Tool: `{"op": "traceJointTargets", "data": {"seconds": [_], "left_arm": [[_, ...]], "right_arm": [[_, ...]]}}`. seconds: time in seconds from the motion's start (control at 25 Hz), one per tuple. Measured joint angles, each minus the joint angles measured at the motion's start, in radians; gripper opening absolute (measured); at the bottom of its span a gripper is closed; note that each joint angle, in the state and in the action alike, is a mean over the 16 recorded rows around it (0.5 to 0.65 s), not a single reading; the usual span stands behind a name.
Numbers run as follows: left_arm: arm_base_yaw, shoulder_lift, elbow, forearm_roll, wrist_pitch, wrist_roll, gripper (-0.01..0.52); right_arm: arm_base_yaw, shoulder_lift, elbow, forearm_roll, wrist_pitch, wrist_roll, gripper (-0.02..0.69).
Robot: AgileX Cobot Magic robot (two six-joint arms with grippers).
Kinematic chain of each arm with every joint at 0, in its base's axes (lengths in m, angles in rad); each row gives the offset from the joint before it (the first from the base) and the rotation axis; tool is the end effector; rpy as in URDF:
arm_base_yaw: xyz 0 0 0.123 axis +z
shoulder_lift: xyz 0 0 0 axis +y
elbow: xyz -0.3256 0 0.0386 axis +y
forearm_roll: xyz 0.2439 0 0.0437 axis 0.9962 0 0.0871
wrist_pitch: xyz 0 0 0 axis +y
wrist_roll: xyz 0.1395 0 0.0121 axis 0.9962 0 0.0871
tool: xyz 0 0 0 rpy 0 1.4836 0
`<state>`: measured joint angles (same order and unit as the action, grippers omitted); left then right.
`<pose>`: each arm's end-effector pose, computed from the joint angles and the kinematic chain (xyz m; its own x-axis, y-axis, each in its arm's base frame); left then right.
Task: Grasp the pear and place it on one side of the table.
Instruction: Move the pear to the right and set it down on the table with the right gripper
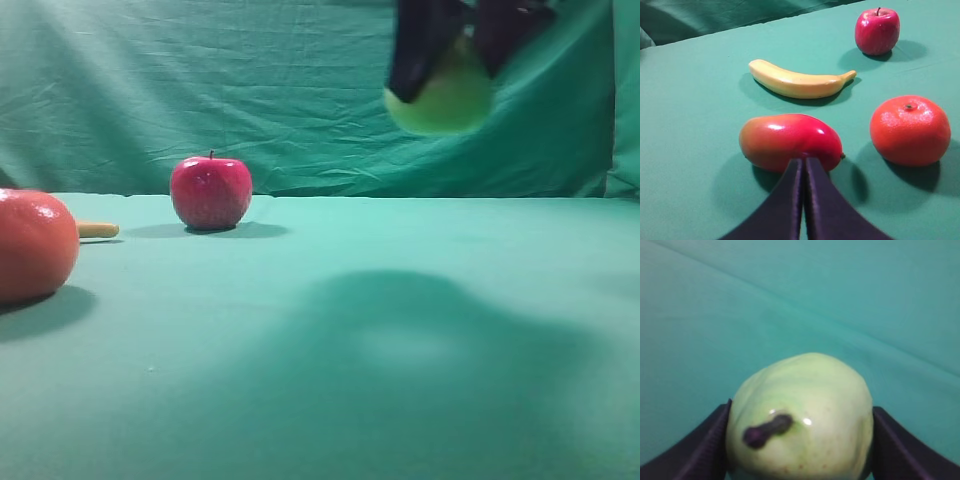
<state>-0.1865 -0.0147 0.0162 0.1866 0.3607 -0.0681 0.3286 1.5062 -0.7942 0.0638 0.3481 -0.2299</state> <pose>0.0533 -0.0007 0.1629 -0.2468 0.1548 -0.9566 0.1501 0.9814 0.1200 0.2920 0.1028 0.2084 -0.7142 -0.4221 -0.5584 -0.4617 0.8837 -0.0776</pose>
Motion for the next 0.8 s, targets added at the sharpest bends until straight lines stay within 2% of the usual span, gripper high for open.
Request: {"op": "traceJointTargets", "data": {"seconds": [0.4, 0.8], "left_arm": [[0.0, 0.0, 0.0, 0.0, 0.0, 0.0, 0.0], [0.0, 0.0, 0.0, 0.0, 0.0, 0.0, 0.0]], "right_arm": [[-0.07, 0.027, 0.123, 0.0, -0.167, 0.005, 0.486], [-0.07, 0.038, 0.121, 0.0, -0.173, 0.009, 0.591]]}}
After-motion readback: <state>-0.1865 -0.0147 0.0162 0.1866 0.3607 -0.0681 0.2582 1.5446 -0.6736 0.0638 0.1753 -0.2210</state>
